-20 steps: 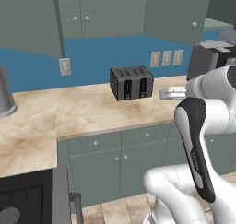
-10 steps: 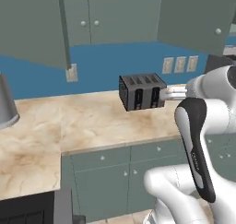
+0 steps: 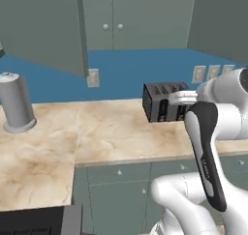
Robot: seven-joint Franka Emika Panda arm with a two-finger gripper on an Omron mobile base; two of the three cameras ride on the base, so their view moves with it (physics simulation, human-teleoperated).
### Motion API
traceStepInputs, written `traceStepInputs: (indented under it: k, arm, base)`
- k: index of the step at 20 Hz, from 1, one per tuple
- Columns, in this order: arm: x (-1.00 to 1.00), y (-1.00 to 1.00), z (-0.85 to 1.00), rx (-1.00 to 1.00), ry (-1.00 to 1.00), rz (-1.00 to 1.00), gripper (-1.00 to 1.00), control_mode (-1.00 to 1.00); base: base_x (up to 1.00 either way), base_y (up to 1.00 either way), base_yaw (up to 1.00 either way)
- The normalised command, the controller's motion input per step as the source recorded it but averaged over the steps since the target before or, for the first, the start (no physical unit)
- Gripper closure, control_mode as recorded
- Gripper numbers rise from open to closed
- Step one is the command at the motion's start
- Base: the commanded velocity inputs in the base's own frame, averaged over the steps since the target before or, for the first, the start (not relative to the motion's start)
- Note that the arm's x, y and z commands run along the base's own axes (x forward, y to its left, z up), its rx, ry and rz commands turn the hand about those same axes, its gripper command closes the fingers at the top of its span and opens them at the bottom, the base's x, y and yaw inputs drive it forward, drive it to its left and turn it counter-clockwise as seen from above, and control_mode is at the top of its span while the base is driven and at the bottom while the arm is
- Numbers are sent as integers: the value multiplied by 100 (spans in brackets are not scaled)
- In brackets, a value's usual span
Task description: Close all open cabinet doors.
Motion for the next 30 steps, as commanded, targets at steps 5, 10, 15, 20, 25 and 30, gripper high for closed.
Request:
traceStepInputs:
  k: [5, 10, 15, 20, 25, 30]
  arm:
    - [0, 0, 0, 0, 0, 0, -100, 100]
    - [0, 0, 0, 0, 0, 0, -100, 100]
    - [0, 0, 0, 0, 0, 0, -100, 100]
    - [0, 0, 0, 0, 0, 0, -100, 100]
    - [0, 0, 0, 0, 0, 0, -100, 100]
    - [0, 0, 0, 0, 0, 0, -100, 100]
  base:
    - [0, -11, 53]
    - [14, -36, 30]
    - [15, -53, 12]
    - [4, -37, 24]
    - [1, -14, 46]
    - [11, -37, 36]
